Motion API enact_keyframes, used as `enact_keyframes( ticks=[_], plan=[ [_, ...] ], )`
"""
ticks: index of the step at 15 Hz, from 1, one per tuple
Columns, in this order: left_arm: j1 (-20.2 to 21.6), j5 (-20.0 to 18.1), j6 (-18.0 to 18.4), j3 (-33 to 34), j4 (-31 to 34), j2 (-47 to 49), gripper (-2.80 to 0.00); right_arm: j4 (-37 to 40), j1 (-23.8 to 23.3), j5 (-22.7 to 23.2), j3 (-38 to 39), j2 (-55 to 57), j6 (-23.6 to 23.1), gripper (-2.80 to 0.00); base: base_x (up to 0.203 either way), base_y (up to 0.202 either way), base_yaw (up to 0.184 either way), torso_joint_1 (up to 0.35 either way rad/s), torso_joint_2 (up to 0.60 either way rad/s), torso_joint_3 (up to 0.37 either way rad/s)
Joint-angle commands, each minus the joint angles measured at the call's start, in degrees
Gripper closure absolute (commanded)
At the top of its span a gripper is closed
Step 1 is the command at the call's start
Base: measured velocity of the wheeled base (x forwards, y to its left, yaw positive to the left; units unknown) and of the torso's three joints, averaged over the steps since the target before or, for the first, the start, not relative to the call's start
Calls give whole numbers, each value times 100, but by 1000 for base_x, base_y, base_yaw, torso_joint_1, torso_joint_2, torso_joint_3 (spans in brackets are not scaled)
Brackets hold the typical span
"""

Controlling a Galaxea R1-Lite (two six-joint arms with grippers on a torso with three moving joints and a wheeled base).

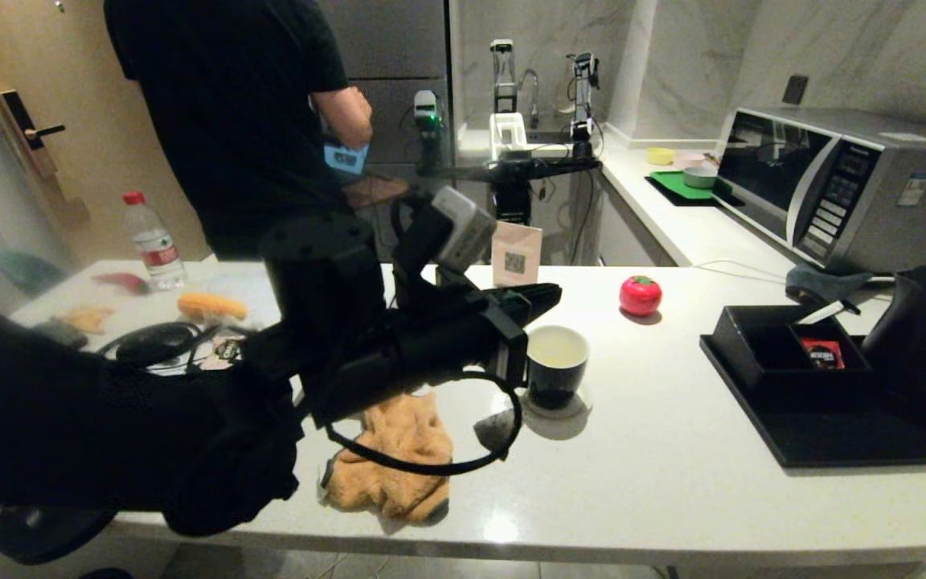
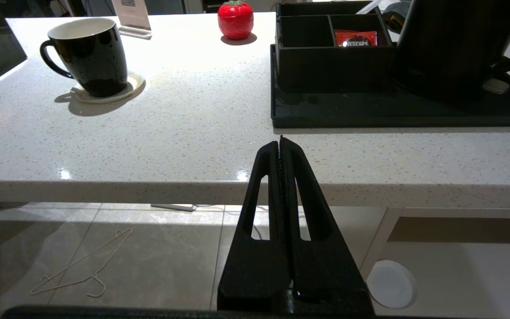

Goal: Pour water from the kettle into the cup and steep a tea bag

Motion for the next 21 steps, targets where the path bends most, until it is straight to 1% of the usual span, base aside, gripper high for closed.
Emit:
enact_keyframes(
  ticks=[1, 3, 6, 10, 14, 19, 21],
  plan=[
    [145, -59, 0, -136, -31, 196, 0, -2, 2, -2, 0, -2, 2, 0, 0, 0, 0, 0, 0, 0],
    [202, -60, -9, -187, -26, 273, 0, -2, 2, -2, 0, -2, 2, 0, 0, 0, 0, 0, 0, 0],
    [240, -66, -12, -574, 66, 494, 0, -2, -6, -2, 0, 3, 2, 0, 0, 0, 0, 0, 0, 0],
    [294, -68, -12, -1194, 740, 667, 0, -2, -6, -2, 0, -2, 2, 0, 0, 0, 0, 0, 0, 0],
    [391, -77, -9, -1976, 1104, 1104, 0, -2, -6, -2, 0, -2, 2, 0, 0, 0, 0, 0, 0, 0],
    [407, -64, -9, -2497, 1183, 1692, 0, -2, -6, -2, 0, -2, 2, 0, 0, 0, 0, 0, 0, 0],
    [408, -60, -9, -2836, 1291, 1929, 0, -2, -6, -2, 0, -2, 2, 0, 0, 0, 0, 0, 0, 0]
  ],
)
